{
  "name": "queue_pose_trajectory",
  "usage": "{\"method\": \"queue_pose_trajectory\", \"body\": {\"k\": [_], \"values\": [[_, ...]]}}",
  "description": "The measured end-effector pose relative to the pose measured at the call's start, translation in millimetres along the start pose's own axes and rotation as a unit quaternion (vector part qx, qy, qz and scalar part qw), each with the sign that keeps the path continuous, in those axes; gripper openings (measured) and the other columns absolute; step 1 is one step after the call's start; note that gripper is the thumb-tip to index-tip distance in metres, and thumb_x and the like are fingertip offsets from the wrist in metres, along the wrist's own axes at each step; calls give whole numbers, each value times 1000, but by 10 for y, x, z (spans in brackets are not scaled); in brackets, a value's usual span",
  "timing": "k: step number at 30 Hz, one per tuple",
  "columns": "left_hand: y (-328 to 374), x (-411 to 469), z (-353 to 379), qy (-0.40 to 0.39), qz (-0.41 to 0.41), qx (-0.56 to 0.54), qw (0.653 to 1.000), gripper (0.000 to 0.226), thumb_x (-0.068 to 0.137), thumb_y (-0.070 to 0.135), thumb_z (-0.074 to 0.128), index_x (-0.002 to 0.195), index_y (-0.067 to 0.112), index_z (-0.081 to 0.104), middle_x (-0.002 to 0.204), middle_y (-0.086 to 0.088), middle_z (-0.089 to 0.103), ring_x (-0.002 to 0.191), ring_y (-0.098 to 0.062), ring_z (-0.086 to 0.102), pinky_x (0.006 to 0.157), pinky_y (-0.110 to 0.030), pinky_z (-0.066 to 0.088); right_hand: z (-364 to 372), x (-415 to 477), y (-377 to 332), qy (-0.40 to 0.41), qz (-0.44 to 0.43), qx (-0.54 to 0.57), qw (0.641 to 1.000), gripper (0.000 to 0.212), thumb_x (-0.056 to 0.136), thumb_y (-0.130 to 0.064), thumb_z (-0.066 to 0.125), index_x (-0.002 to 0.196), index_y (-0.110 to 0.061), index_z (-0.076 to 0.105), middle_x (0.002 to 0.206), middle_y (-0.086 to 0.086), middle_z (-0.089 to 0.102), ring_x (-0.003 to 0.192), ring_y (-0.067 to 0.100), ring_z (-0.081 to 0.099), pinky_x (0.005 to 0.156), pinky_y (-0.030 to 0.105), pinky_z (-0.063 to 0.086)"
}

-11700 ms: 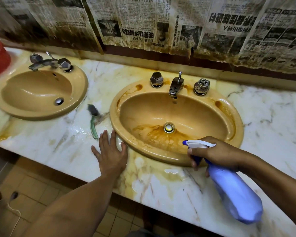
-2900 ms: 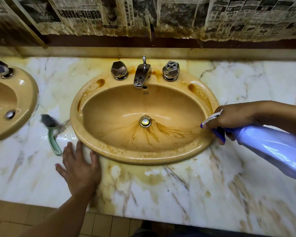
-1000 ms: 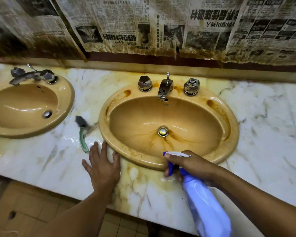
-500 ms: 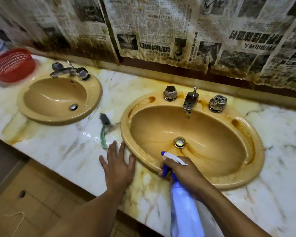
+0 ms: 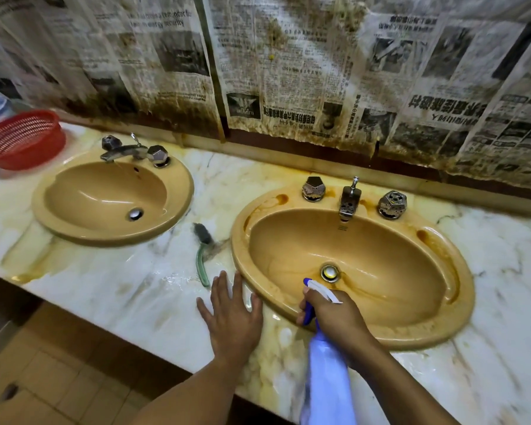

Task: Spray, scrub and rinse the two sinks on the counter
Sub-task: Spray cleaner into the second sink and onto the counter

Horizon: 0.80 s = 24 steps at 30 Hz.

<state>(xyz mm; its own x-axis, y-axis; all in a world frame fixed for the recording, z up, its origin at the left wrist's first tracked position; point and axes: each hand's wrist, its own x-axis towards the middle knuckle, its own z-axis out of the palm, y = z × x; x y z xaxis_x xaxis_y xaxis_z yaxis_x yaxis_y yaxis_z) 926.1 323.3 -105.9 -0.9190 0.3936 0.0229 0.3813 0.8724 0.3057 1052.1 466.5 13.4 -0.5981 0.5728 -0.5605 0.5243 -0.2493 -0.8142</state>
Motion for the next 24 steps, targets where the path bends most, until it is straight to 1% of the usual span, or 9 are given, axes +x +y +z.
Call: {"method": "queue_pose_trajectory", "body": {"k": [5,8,12,15,17,19,20,22,24], "values": [[-150,111,-65,-13,30,-15,999,63,91,63,43,143,29,56,152,-6,50,142,-28,43,113,-60,29,223,-138,-132,77,-41,23,996,34,99,-33,59,76,-11,72,74,8,74,68,15,64,80,35,50],[-422,268,-207,-40,115,-25,992,55,89,58,46,133,30,64,138,-1,56,128,-27,55,97,-52,43,332,-205,-215,79,-64,44,994,34,100,-34,60,85,-5,71,85,12,73,69,17,59,75,35,47],[-854,452,-443,47,206,-117,970,43,90,39,46,119,19,71,122,-1,53,107,-29,64,84,-43,52,475,-208,-314,124,-76,97,985,28,101,-28,61,97,-4,73,88,14,75,82,33,65,74,34,47],[-1119,627,-545,70,157,-82,982,59,86,52,48,131,18,63,135,-9,48,122,-35,54,99,-55,44,586,-178,-434,187,-77,131,971,18,99,-21,61,86,-17,73,76,10,74,85,33,69,75,48,60],[-1292,736,-505,-7,90,-51,995,86,84,73,42,151,20,42,159,-13,28,149,-35,26,117,-63,18,637,-180,-526,210,-68,134,966,18,96,-20,59,81,-21,69,67,9,70,76,32,67,75,58,62],[-1415,796,-451,-91,60,-5,994,105,81,89,28,163,25,15,171,-9,1,158,-27,-7,121,-62,-6,676,-188,-603,225,-63,126,964,16,93,-22,57,81,-25,67,62,9,68,69,31,64,80,61,60],[-1446,810,-433,-101,62,13,993,108,79,93,21,165,28,8,173,-6,-6,158,-24,-14,121,-62,-9,690,-191,-631,231,-63,127,963,18,93,-24,57,78,-24,66,62,8,68,68,31,63,82,61,59],[-1451,803,-414,-91,69,25,993,111,76,96,15,165,29,11,174,-5,-3,159,-24,-10,120,-66,-4,719,-184,-645,240,-72,131,959,21,91,-35,60,76,-23,67,66,6,70,71,31,65,80,63,59],[-1430,803,-385,-57,74,20,995,110,78,97,18,163,28,28,172,-8,15,160,-28,8,118,-72,7,735,-159,-647,252,-90,121,956,32,88,-53,63,78,-24,71,73,2,71,79,31,68,78,61,61]]}}
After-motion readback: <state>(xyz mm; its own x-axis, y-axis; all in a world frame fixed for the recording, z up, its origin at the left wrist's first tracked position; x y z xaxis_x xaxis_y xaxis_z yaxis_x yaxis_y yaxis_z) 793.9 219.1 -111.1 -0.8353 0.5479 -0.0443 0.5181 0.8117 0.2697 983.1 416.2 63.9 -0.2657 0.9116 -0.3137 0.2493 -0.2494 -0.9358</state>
